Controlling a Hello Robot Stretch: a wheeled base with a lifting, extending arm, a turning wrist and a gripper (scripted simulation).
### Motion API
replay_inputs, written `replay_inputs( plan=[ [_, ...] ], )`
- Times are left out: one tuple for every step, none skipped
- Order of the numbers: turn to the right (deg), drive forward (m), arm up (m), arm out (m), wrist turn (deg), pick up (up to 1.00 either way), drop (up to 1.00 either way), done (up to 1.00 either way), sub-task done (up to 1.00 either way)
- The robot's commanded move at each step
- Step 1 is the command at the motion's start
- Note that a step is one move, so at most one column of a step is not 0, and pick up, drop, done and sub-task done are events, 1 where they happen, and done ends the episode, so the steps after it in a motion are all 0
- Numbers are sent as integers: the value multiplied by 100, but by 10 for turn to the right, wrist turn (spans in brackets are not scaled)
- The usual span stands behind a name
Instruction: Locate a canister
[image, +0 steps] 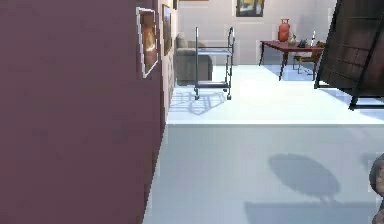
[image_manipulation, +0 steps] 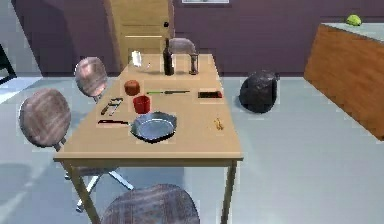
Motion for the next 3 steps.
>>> replay_inputs(
  plan=[
    [0,45,0,0,0,0,0,0,0],
    [150,0,0,0,0,0,0,0,0],
    [0,100,0,0,0,0,0,0,0]
  ],
)
